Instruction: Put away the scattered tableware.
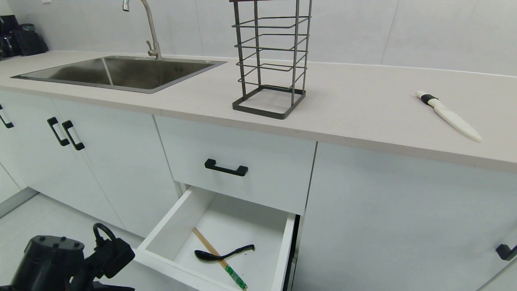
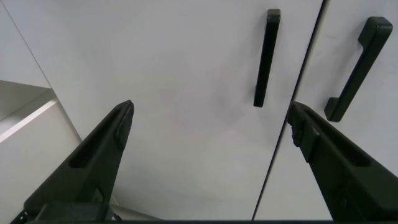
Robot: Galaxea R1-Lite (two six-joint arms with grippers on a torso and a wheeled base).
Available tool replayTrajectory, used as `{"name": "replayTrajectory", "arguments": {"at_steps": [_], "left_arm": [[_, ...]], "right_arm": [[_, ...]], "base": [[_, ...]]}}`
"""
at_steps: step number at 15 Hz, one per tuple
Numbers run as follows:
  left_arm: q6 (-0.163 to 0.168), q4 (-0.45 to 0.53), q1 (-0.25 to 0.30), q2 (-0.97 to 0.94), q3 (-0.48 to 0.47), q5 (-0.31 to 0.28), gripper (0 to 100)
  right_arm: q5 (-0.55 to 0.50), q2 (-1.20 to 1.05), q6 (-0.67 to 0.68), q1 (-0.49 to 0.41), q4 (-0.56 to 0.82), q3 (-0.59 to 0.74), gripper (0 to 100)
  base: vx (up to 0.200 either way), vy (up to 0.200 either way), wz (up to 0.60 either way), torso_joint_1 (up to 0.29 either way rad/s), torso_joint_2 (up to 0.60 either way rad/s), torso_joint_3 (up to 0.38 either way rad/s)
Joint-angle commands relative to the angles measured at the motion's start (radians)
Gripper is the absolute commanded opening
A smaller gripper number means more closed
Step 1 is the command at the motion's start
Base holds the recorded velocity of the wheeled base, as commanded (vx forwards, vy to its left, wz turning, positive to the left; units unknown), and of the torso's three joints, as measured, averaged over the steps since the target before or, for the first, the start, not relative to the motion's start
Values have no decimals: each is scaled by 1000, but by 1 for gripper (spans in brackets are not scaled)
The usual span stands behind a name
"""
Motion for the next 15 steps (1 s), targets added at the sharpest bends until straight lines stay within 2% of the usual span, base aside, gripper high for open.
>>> {"name": "replayTrajectory", "arguments": {"at_steps": [1,5,6,10,12,15], "left_arm": [[1,-8,8,79,-3,5,100],[-4,-139,9,162,3,31,100],[-4,-231,11,224,8,39,100],[1,-488,15,399,33,57,100],[-10,-542,20,442,14,60,100],[-6,-547,65,455,-56,57,100]], "right_arm": [[0,1,0,0,0,0,100],[0,1,1,0,0,0,100],[0,1,0,0,0,0,100],[0,1,1,0,0,0,100],[0,1,0,0,0,0,100],[0,1,0,0,0,0,100]], "base": [[0,0,0,0,0,0],[0,0,0,0,0,0],[0,0,0,0,0,0],[0,0,0,0,0,0],[0,0,0,0,0,0],[0,0,0,0,0,0]]}}
